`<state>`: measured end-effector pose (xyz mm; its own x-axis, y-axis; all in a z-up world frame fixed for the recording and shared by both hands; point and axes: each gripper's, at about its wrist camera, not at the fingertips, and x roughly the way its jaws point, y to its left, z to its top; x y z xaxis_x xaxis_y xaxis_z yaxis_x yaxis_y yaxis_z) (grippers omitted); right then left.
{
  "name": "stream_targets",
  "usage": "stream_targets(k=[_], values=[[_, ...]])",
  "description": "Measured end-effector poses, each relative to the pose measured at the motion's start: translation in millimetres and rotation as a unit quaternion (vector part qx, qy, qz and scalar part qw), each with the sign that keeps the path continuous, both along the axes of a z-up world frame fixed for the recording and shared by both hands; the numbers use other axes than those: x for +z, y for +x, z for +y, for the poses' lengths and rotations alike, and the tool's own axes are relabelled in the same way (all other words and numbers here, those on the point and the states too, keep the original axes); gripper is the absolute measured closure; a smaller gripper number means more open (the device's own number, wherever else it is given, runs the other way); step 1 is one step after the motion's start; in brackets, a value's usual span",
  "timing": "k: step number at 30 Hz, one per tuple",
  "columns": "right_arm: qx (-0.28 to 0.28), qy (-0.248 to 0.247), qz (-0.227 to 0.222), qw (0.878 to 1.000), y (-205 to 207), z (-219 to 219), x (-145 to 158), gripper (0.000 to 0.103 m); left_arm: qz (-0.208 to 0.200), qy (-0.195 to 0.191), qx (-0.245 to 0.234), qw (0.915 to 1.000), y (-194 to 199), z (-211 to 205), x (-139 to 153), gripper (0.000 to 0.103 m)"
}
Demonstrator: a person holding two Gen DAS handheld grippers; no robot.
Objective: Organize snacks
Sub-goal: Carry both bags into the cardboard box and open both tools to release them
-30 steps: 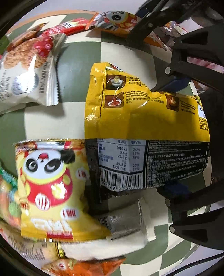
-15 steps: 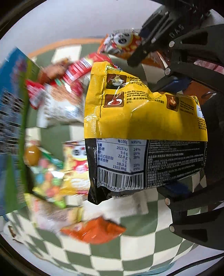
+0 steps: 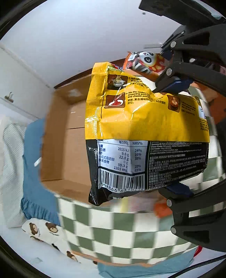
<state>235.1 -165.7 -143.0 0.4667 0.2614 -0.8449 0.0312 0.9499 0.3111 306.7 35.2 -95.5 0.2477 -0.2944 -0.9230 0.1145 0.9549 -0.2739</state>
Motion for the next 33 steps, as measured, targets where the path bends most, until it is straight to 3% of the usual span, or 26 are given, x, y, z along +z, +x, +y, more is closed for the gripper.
stream_targets(k=[3,6,13,19,23,24,26,27,33], values=[[0.011,-0.006,-0.010,1.000,65.5,-0.3,17.2,0.050,-0.001,0.009,0.013,0.9999,61.6,-3.2,3.7,0.021],[0.017,-0.012,0.002,1.000,120.9,-3.1,16.2,0.050,0.023,0.022,0.023,0.9992,127.0,-7.1,-16.2,0.021],[0.039,-0.021,0.085,0.995,236.5,-7.3,-40.6,0.050,0.112,0.031,0.020,0.9930,218.0,-21.8,-100.8,0.021],[0.048,-0.034,0.128,0.990,275.5,-7.0,-82.5,0.050,0.172,0.036,0.020,0.9842,247.7,-31.8,-150.7,0.021],[0.047,-0.031,0.144,0.988,283.8,-4.9,-95.6,0.048,0.183,0.039,0.022,0.9821,257.7,-34.9,-163.6,0.019],[0.049,-0.035,0.148,0.987,285.4,-4.4,-97.9,0.046,0.181,0.041,0.021,0.9824,259.5,-35.2,-164.3,0.017],[0.052,-0.048,0.158,0.985,281.9,-3.5,-100.5,0.017,0.171,0.046,0.016,0.9840,264.4,-34.7,-164.4,0.008],[0.054,-0.050,0.158,0.985,280.8,-3.5,-100.1,0.012,0.163,0.043,0.015,0.9855,264.3,-35.1,-160.7,0.008],[0.046,-0.064,0.156,0.985,271.4,-7.4,-91.8,0.008,0.135,0.053,0.007,0.9894,244.6,-38.6,-138.1,0.008]])
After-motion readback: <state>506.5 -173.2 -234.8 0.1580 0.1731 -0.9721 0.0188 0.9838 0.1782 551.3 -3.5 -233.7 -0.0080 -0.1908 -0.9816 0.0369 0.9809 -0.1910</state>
